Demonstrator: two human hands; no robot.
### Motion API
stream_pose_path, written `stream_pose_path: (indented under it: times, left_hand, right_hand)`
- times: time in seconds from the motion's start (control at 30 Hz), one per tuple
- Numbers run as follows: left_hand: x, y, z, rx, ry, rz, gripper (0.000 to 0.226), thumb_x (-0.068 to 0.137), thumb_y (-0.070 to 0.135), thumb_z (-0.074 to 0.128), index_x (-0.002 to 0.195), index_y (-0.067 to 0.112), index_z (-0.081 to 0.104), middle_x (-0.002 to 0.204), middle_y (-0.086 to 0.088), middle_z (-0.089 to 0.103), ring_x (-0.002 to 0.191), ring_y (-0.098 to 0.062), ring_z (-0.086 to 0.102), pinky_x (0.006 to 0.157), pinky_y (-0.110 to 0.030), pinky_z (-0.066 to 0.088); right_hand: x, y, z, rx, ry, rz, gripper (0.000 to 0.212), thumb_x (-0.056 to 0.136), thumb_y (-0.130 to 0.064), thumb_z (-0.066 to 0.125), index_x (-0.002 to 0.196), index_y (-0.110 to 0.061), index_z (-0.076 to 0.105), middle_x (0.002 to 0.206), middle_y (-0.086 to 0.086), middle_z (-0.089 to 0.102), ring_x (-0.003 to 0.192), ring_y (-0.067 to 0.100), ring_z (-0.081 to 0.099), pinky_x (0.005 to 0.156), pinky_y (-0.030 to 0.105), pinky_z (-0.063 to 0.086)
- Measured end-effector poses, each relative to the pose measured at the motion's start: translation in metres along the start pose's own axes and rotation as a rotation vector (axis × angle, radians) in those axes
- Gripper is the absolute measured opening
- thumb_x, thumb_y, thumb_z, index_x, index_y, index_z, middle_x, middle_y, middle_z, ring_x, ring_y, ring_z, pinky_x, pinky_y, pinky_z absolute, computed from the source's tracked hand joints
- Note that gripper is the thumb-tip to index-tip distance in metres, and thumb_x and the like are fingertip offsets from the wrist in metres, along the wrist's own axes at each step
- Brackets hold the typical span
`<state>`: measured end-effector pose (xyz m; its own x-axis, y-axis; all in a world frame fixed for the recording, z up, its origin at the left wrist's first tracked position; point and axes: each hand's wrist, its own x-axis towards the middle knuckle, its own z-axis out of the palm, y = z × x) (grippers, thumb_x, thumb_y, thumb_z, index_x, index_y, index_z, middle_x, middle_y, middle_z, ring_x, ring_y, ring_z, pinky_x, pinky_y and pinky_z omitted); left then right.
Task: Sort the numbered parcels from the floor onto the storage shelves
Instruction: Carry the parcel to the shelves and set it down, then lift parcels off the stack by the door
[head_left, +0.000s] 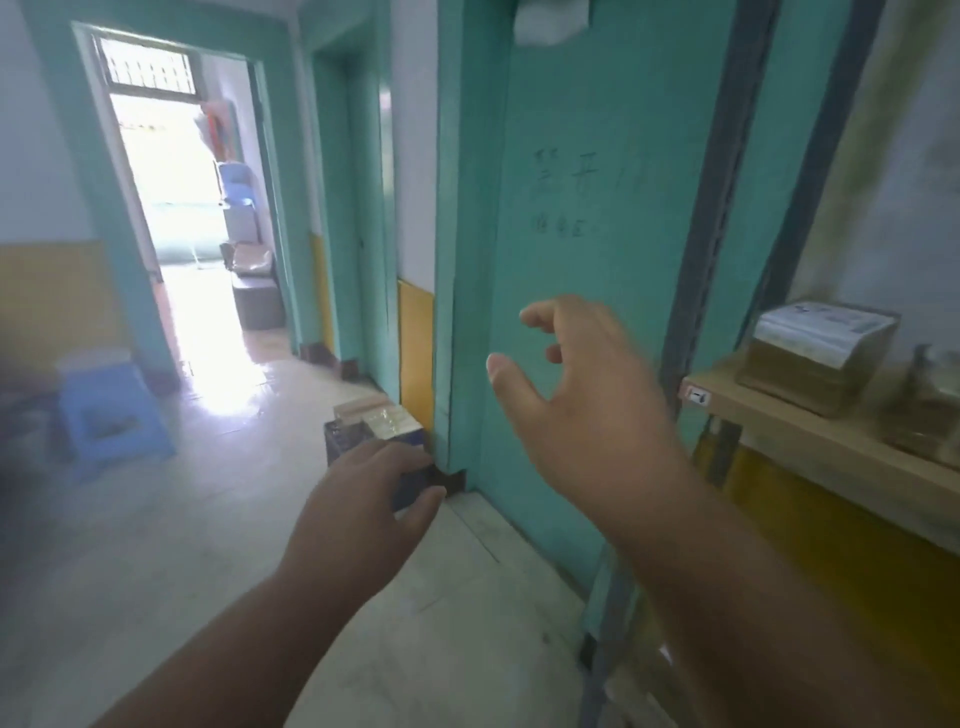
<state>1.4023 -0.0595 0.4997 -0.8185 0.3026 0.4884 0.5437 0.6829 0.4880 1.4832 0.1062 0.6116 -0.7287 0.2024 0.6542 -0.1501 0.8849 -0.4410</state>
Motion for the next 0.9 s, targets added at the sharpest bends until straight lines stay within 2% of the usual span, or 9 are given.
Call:
stream_pose_path:
  times: [0.17, 0.37, 0.53, 0.67, 0.77, 0.9]
  left_hand:
    - [0.056, -0.086, 0.020, 0.057, -0.006, -0.089, 0.027, 0.083, 0.039, 0.075, 0.108, 0.030, 0.069, 0.104, 0.012, 0.065, 0.087, -0.011, 0.060, 0.072, -0.029, 0.053]
    - [0.128, -0.193, -0.002, 0.172, 0.009, -0.277, 0.029, 0.084, 0.042, 0.074, 0.111, 0.034, 0.068, 0.103, 0.016, 0.062, 0.084, -0.005, 0.059, 0.073, -0.023, 0.049]
    - [0.179, -0.295, -0.002, 0.209, 0.041, -0.413, 0.030, 0.084, 0.045, 0.072, 0.112, 0.037, 0.066, 0.101, 0.020, 0.056, 0.086, -0.001, 0.058, 0.076, -0.023, 0.051]
    - [0.245, -0.391, 0.012, 0.201, 0.036, -0.426, 0.030, 0.085, 0.047, 0.071, 0.113, 0.038, 0.065, 0.104, 0.020, 0.058, 0.085, 0.001, 0.058, 0.075, -0.020, 0.050]
    - [0.311, -0.444, 0.029, 0.152, -0.005, -0.413, 0.029, 0.086, 0.045, 0.070, 0.113, 0.035, 0.066, 0.104, 0.015, 0.061, 0.083, -0.003, 0.060, 0.072, -0.023, 0.049]
    - [0.412, -0.485, 0.064, 0.100, -0.117, -0.331, 0.028, 0.088, 0.044, 0.068, 0.114, 0.034, 0.066, 0.106, 0.015, 0.061, 0.084, -0.005, 0.060, 0.069, -0.020, 0.047]
  right_hand:
    - [0.065, 0.013, 0.104, 0.074, -0.088, -0.051, 0.036, 0.091, -0.045, 0.059, 0.124, -0.032, 0.052, 0.119, -0.016, 0.050, 0.104, 0.004, 0.051, 0.081, 0.023, 0.035]
    - [0.164, -0.006, 0.232, 0.242, -0.264, -0.107, 0.035, 0.092, -0.042, 0.059, 0.124, -0.030, 0.053, 0.115, -0.015, 0.048, 0.101, 0.005, 0.052, 0.075, 0.020, 0.039]
    - [0.228, -0.026, 0.347, 0.310, -0.355, -0.167, 0.034, 0.092, -0.044, 0.059, 0.123, -0.031, 0.053, 0.123, -0.013, 0.051, 0.108, 0.006, 0.053, 0.088, 0.029, 0.048]
    - [0.283, -0.030, 0.441, 0.275, -0.365, -0.150, 0.036, 0.093, -0.044, 0.059, 0.125, -0.030, 0.053, 0.126, -0.011, 0.052, 0.108, 0.006, 0.053, 0.085, 0.023, 0.043]
    - [0.329, -0.017, 0.490, 0.213, -0.363, -0.094, 0.036, 0.093, -0.045, 0.058, 0.125, -0.031, 0.052, 0.126, -0.010, 0.052, 0.104, 0.006, 0.053, 0.075, 0.014, 0.039]
    - [0.389, 0.016, 0.529, 0.095, -0.320, 0.004, 0.035, 0.092, -0.047, 0.056, 0.123, -0.032, 0.051, 0.121, -0.011, 0.050, 0.105, 0.007, 0.051, 0.077, 0.023, 0.037]
